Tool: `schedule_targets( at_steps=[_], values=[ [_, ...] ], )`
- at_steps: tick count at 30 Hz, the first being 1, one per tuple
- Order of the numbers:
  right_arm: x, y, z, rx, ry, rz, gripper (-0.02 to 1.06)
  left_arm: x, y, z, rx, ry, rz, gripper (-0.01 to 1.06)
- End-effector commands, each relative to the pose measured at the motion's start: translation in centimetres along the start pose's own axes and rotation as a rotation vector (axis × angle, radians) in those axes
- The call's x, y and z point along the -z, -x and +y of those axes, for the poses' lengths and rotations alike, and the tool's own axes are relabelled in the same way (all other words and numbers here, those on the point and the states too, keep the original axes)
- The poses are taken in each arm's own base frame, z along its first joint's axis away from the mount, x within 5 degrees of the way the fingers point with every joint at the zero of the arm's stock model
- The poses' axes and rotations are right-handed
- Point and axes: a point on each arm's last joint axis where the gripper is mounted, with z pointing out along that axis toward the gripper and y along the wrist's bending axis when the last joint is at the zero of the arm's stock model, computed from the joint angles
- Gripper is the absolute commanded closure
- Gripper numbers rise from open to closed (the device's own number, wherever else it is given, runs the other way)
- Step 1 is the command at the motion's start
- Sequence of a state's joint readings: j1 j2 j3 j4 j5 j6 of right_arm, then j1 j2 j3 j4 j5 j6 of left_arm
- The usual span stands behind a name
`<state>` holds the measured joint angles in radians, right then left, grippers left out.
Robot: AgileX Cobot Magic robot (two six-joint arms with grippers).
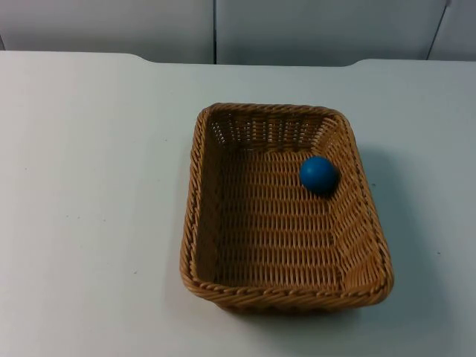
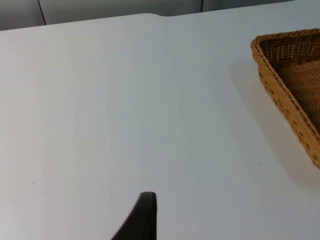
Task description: Pick up the basket with the left hand and place the ball into the basket with the right hand.
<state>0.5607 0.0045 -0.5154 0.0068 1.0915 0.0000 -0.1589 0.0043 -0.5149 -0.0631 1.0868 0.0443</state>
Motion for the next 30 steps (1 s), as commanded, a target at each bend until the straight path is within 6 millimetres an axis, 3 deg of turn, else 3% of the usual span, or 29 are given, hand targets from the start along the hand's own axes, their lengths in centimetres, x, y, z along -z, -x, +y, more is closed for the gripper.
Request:
schedule_targets(
  at_steps=[1,17,30],
  values=[
    [-0.1,-0.06,-0.04,-0.008,-0.027,-0.009,0.0,-0.01,0.02,-0.01,0.009,0.001,-0.012,0.13],
    [-0.13,-0.04,0.17,-0.157,-0.306,-0.01,0.0,-0.01,0.02,-0.01,0.009,0.001,-0.012,0.13],
    [-0.17,-0.02,0.25,-0.222,-0.43,-0.011,0.0,-0.01,0.02,-0.01,0.009,0.001,-0.012,0.13]
  ],
)
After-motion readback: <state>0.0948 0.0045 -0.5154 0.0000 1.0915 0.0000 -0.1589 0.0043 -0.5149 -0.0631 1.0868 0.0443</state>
